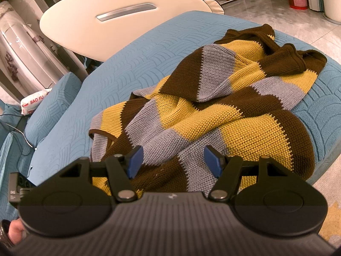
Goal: Fold clothes
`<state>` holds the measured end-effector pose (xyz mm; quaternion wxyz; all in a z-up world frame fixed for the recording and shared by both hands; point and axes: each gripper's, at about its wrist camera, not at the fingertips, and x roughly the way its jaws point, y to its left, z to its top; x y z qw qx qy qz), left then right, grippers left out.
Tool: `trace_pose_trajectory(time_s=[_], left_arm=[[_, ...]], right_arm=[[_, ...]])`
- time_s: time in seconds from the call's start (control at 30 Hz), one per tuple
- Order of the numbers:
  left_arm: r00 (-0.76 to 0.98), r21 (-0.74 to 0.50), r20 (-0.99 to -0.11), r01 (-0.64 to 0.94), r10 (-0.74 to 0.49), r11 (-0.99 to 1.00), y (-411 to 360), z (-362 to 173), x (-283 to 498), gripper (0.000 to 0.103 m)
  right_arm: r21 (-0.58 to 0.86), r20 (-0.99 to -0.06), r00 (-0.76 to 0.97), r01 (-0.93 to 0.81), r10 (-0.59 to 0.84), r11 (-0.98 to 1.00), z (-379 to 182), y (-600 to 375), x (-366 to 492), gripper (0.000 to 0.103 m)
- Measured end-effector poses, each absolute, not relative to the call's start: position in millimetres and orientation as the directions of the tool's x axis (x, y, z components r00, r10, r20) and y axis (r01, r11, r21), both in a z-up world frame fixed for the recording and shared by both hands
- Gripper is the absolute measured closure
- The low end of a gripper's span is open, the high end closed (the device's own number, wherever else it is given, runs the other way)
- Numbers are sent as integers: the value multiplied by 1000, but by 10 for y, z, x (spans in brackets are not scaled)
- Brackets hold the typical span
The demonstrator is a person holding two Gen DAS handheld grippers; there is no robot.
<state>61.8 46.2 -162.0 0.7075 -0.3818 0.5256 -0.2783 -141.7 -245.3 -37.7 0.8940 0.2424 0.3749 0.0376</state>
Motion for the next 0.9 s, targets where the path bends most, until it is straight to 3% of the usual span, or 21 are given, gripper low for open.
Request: trace_pose_trajectory(time_s=[0.9], left_arm=[[290,-834,-529,-7,-797,551,510,-1671,653,71]], right_arm=[[464,-656,712,120,250,878,-385,-2449,-1401,36]])
